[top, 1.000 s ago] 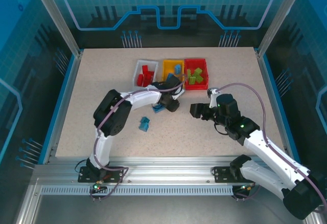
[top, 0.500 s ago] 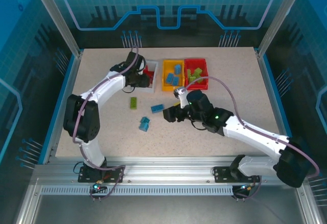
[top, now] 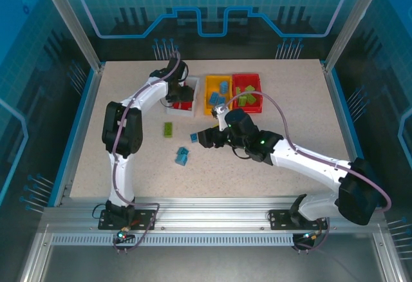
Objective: Sort the legos into containers by color
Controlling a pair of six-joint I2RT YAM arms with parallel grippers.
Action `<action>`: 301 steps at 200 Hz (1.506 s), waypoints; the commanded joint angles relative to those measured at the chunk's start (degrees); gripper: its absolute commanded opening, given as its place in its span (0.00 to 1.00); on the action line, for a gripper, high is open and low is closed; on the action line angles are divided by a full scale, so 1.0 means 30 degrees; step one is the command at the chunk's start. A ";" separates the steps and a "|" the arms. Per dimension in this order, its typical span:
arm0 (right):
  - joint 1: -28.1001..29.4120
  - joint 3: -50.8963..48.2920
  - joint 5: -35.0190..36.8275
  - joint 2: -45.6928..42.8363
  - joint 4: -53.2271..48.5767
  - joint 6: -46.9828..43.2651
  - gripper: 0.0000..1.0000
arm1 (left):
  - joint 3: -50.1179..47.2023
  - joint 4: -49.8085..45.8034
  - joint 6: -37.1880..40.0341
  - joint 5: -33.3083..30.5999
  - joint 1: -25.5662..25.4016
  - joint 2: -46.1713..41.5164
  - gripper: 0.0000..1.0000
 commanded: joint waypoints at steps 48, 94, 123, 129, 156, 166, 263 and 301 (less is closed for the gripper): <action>0.0044 0.3882 0.1697 0.4033 -0.6261 -0.5328 0.78 | -0.2318 0.0097 -0.1577 0.1060 -0.0297 -0.5103 0.60; -0.0023 0.7185 0.2897 0.8621 -0.9479 -1.0402 0.83 | -0.9551 0.2146 -0.4141 0.3190 -0.1101 -1.2268 0.63; -0.0058 0.9394 0.3835 1.1616 -1.0101 -1.1616 0.89 | -1.3986 0.3492 -0.6133 0.5279 -0.1195 -1.6819 0.66; -0.0086 0.9748 0.3958 1.2123 -1.0129 -1.1679 0.89 | -1.4502 0.3445 -0.6416 0.5535 -0.1196 -1.7665 0.66; -0.0319 1.1524 0.4350 1.4031 -1.0233 -1.1564 0.89 | -1.5595 0.2420 -0.6876 0.5845 -0.1182 -2.0874 0.68; -0.0506 1.2355 0.4458 1.4736 -1.0543 -1.1351 0.89 | -1.5761 0.1940 -0.6926 0.5819 -0.1181 -2.1715 0.68; -0.1745 1.4406 0.1101 1.6610 -1.1159 -1.0371 0.42 | -1.7425 0.1032 -0.7346 0.6447 -0.1199 -2.4750 0.68; -0.1695 1.2546 0.1099 1.4699 -1.0020 -0.9602 0.28 | -1.7567 0.1592 -0.7519 0.6696 -0.1213 -2.4468 0.68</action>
